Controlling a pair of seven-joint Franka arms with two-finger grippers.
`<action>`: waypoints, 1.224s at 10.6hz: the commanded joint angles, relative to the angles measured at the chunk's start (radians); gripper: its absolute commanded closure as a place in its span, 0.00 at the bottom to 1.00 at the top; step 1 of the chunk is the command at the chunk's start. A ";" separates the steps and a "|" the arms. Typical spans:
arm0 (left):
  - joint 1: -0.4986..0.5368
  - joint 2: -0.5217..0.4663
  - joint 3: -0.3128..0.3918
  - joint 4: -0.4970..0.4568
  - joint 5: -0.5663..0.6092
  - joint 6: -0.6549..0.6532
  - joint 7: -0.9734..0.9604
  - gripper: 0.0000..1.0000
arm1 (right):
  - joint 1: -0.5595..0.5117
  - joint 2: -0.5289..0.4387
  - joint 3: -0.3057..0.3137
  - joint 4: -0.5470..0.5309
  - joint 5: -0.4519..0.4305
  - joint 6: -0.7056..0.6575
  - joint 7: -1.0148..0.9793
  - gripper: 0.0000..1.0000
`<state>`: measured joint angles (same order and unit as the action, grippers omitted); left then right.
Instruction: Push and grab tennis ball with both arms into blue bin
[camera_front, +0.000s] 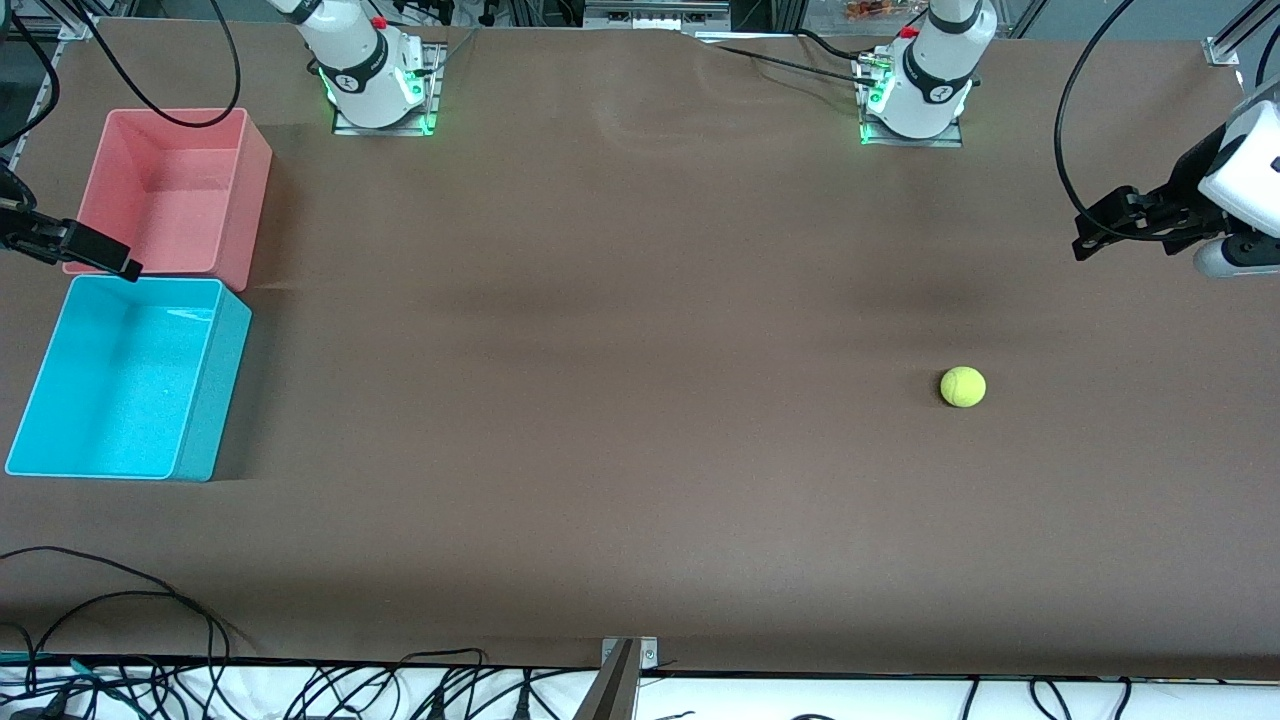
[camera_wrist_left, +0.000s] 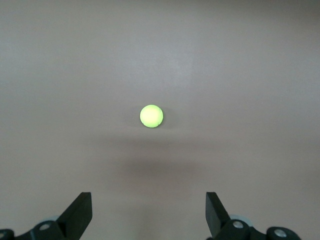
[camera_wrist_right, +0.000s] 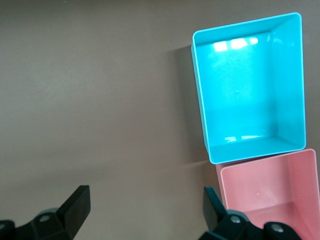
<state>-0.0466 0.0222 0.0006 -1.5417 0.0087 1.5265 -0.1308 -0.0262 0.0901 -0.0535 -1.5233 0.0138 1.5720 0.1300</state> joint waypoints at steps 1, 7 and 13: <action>-0.010 0.002 0.002 0.026 0.023 -0.026 -0.010 0.00 | -0.015 0.008 0.011 0.021 0.015 -0.009 -0.003 0.00; -0.001 0.004 0.006 0.025 0.023 -0.026 -0.010 0.00 | -0.014 0.008 0.012 0.021 0.017 -0.009 0.008 0.00; 0.005 0.005 0.012 0.026 0.023 -0.026 -0.009 0.00 | -0.014 0.010 0.012 0.021 0.017 -0.009 0.011 0.00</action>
<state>-0.0430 0.0220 0.0130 -1.5417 0.0087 1.5239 -0.1319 -0.0262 0.0902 -0.0533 -1.5233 0.0139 1.5720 0.1301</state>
